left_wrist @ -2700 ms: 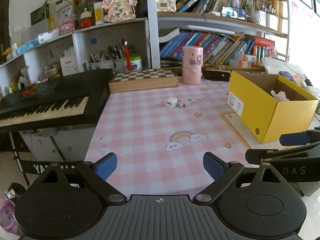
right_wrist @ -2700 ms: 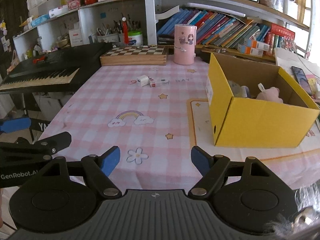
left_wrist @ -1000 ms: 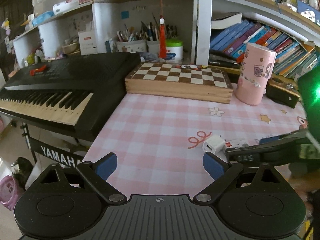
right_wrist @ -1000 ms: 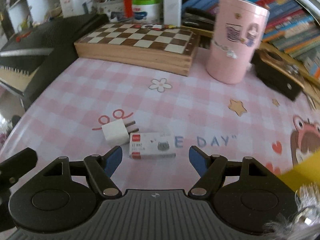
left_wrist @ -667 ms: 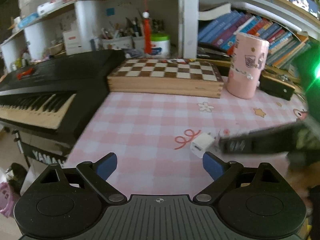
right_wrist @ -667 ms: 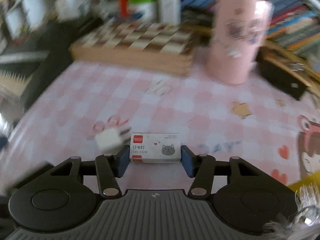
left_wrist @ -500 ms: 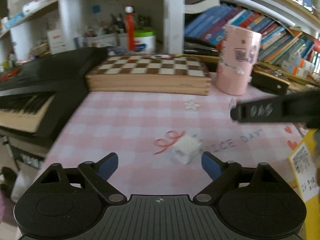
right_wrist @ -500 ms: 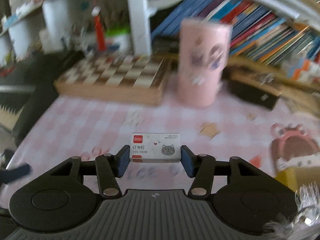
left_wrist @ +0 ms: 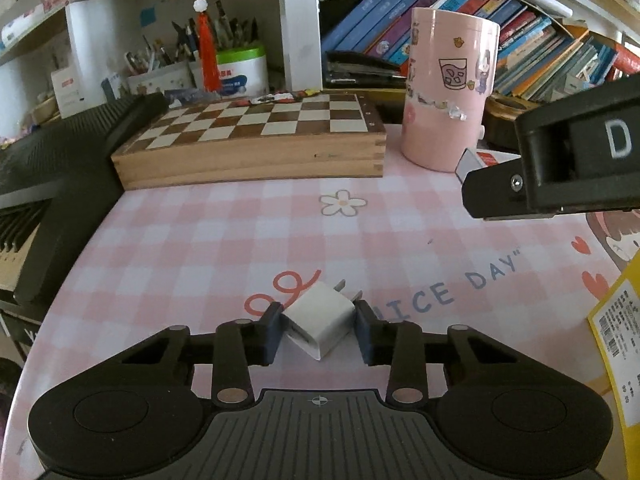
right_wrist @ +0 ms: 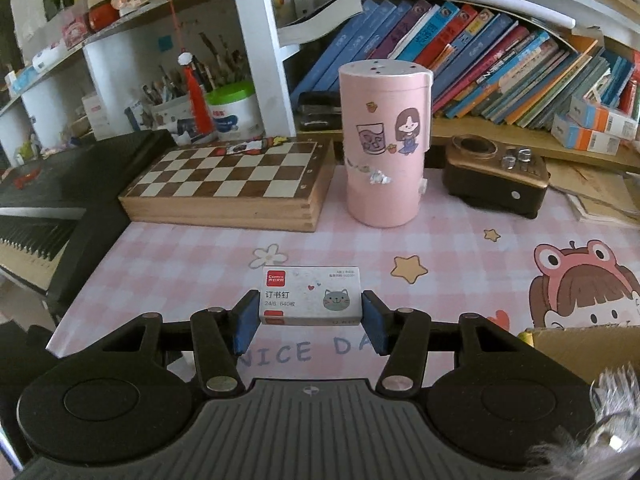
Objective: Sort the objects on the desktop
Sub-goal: 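Grasp the white plug adapter with the left tool while the right tool holds the box, then carry the plug adapter in the left tool while the right tool carries the white box to the yellow box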
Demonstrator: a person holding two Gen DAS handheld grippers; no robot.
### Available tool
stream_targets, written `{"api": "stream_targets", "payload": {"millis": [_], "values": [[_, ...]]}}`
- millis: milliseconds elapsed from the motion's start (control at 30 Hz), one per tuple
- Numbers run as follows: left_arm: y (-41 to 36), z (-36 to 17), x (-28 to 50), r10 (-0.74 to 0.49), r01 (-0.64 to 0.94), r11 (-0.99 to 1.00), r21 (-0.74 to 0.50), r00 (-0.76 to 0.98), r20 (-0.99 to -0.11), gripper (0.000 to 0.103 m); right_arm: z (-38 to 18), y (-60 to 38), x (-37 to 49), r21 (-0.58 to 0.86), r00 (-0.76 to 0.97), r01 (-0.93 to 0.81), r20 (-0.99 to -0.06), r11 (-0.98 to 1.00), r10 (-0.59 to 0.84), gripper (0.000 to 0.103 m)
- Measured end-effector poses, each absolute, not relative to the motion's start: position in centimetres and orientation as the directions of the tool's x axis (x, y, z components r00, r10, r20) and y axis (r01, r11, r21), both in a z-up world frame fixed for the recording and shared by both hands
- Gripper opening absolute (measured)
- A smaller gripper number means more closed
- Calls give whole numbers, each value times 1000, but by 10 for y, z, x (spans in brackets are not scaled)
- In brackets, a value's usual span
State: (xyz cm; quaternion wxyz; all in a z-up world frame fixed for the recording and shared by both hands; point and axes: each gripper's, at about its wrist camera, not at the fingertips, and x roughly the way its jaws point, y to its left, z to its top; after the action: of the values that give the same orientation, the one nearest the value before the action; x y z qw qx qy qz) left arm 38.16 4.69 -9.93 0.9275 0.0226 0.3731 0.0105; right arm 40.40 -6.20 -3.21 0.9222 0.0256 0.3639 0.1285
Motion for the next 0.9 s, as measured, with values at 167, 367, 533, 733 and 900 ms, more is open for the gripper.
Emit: {"api": "stream_targets", "payload": {"millis": [167,367,533,733,900], "values": [[56,-84,368,43,-33,999,27,747,-664,36,-31,-62,399,137,701,-229,-664,964,261,51],[72,-58,340,28,-41,999,-5,765,-643,36,-28,-63,388,138,691,-238,-671,961,268,51],[85,-38,310,8,-29,999,-24,776,-631,36,-22,-63,368,152,676,-249,-680,956,284,51],[99,-13,268,-19,-26,997,-66,801,-598,36,-9,-61,333,163,679,-268,-668,950,306,51],[110,2,235,-42,-20,995,-98,807,-589,36,3,-58,297,142,686,-301,-654,943,318,51]]}}
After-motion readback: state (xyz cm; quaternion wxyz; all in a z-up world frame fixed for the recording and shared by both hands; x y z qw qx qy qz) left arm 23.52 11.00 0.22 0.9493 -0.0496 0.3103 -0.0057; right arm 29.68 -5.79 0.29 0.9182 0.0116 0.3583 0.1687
